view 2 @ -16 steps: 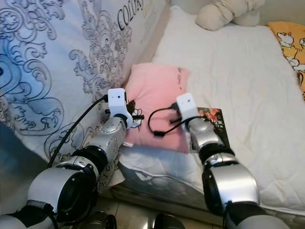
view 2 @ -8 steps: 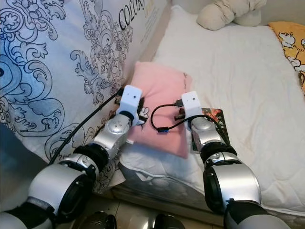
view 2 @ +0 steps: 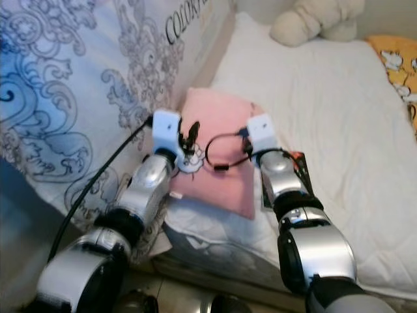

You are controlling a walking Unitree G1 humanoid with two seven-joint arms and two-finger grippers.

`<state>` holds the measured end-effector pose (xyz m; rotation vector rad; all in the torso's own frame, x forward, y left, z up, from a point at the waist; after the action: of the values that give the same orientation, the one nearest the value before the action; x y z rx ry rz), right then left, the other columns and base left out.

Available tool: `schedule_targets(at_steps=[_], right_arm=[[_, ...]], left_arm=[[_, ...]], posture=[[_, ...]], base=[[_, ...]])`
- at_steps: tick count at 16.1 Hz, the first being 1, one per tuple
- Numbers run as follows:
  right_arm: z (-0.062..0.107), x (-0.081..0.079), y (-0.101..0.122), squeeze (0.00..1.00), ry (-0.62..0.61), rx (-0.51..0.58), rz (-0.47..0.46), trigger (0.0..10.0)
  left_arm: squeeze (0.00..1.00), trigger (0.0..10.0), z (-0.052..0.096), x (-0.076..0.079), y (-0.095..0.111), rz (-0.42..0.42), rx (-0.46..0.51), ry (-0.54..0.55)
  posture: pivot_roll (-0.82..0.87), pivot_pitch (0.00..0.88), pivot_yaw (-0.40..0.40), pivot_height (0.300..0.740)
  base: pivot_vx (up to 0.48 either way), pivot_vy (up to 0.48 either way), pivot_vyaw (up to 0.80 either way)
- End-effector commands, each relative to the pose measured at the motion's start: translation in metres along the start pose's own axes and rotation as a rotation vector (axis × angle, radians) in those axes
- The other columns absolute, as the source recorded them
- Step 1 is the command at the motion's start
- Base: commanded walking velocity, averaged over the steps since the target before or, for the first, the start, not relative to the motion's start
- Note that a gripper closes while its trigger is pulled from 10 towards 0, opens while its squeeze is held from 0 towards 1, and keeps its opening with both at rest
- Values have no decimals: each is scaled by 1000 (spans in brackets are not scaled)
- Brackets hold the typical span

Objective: Clean up the room

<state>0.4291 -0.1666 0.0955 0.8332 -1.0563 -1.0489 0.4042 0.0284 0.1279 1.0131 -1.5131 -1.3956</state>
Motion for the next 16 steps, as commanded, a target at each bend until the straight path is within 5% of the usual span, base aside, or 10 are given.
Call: schedule_targets(at_steps=[1, 3, 5, 6, 8, 10, 11, 14, 16], right_arm=[[6, 3, -15, 1000, -40, -5, -66, 10000], [42, 14, -32, 1000, -168, 105, -136, 10000], [79, 21, -49, 1000, -242, 197, -195, 10000], [107, 28, -78, 1000, -303, 198, -265, 10000], [117, 38, -105, 1000, -363, 143, -296, 10000], [125, 37, -99, 1000, -354, 173, -368, 10000], [127, 23, -97, 1000, -300, 169, -432, 10000], [111, -6, -95, 1000, -231, 132, -450, 10000], [108, -8, -92, 1000, -225, 135, -446, 10000]], left_arm=[[1000, 10000, 6, 3, 10, -64, 51, -51], [1000, 10000, 33, -16, 14, -170, 93, -79], [1000, 10000, 52, -37, 2, -188, 57, -17], [1000, 10000, 69, -70, -16, -163, 4, 104], [1000, 10000, 82, -96, -27, -146, -17, 177], [1000, 10000, 97, -92, -32, -93, -22, 117], [0, 10000, 97, -88, -34, -127, -36, 113], [0, 10000, 71, -67, -30, -74, -35, 93], [0, 10000, 68, -66, -31, -60, -39, 89]], posture=[[102, 0, -80, 740], [126, 0, -85, 740], [138, 0, -82, 740], [141, 0, -79, 740], [134, 0, -71, 740], [120, 0, -48, 740], [110, 0, -32, 740], [85, 0, -13, 740], [79, 0, -5, 740]], base=[[0, 0, 0], [0, 0, 0], [0, 0, 0], [0, 0, 0], [0, -240, 0], [0, -457, 0], [0, -416, 0], [0, -419, 0], [0, -420, 0]])
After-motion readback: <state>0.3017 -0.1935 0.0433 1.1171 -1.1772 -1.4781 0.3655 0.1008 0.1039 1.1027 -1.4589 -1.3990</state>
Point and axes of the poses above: a point about 5 cm out from each wrist's last joint towards the gripper, its own z axis pointing back from the gripper into the wrist, its own y axis along the axis of the wrist's last joint, x = y × z, the point moved 5 cm from there along -z, pointing out of the wrist towards the gripper, and after that the axes turned 2 degrees about z, right-handed, at the moved point
